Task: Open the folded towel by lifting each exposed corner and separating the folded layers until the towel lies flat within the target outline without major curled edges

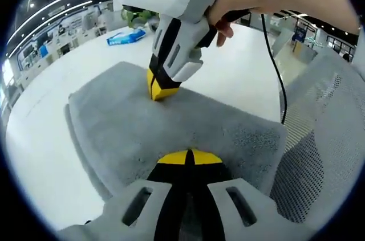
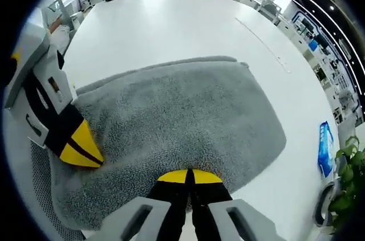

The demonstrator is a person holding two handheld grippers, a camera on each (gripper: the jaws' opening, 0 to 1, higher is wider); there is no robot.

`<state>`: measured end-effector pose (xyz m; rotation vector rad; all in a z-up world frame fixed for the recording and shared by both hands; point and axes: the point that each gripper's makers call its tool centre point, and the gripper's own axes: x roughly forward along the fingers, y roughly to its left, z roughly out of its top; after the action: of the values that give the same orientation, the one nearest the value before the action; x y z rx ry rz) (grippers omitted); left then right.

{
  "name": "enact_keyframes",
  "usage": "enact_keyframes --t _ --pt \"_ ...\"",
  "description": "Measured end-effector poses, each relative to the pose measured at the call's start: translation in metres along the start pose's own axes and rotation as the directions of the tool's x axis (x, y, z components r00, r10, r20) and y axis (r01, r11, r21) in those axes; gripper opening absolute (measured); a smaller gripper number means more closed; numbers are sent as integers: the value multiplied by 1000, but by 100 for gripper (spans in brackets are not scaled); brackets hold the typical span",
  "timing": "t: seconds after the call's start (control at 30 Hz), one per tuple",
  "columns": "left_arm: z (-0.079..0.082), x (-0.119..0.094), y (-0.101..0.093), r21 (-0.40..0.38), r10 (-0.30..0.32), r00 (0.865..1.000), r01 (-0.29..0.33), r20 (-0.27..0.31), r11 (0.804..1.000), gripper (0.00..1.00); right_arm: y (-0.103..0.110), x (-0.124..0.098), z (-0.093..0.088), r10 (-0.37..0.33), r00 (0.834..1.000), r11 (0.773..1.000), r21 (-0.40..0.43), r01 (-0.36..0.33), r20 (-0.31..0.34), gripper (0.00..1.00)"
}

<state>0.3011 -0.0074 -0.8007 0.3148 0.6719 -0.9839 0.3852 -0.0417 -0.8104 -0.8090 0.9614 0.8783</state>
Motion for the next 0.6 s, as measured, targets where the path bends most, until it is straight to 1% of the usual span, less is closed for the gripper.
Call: enact_keyframes --t 0.17,0.27,0.3,0.33,0.37,0.4,0.43,0.47,0.5,0.53,0.57,0.6 --pt "0 0 0 -12 -6 1000 6 7 1000 0 -1 0 0 12 1000 1000 27 -12 27 0" --pt "0 0 0 -15 -8 1000 8 11 1000 0 -1 -1 -1 3 998 998 57 -7 67 0" --pt "0 0 0 -14 -8 1000 8 13 1000 0 -1 -1 1 -9 995 998 71 2 101 0" --pt "0 0 0 -12 -7 1000 7 17 1000 0 -2 -1 4 -19 990 998 62 11 143 0" --pt "1 0 0 1 -3 1000 3 22 1000 0 -2 -1 7 -32 981 998 58 21 192 0" --pt "1 0 -1 21 -3 1000 2 25 1000 0 -1 -1 7 -44 974 996 79 27 221 0" --pt "2 0 -1 41 -6 1000 5 29 999 0 -2 -1 7 -60 965 991 134 27 254 0" --pt "2 -1 -1 30 -8 1000 7 30 1000 0 -2 -2 6 -71 960 981 192 18 270 0" --pt "2 -1 -1 -13 -12 999 12 33 1000 0 -3 -2 6 -79 953 971 240 7 292 0" --pt "2 -1 0 -75 -20 999 23 37 997 0 -3 -3 6 -88 943 963 268 -1 320 0" --pt "2 -1 2 -129 -33 998 39 46 991 0 -3 -3 6 -90 940 962 271 -3 329 0" --pt "1 -1 2 -155 -40 998 47 53 987 1 -3 -4 5 -95 932 961 277 -6 350 0"
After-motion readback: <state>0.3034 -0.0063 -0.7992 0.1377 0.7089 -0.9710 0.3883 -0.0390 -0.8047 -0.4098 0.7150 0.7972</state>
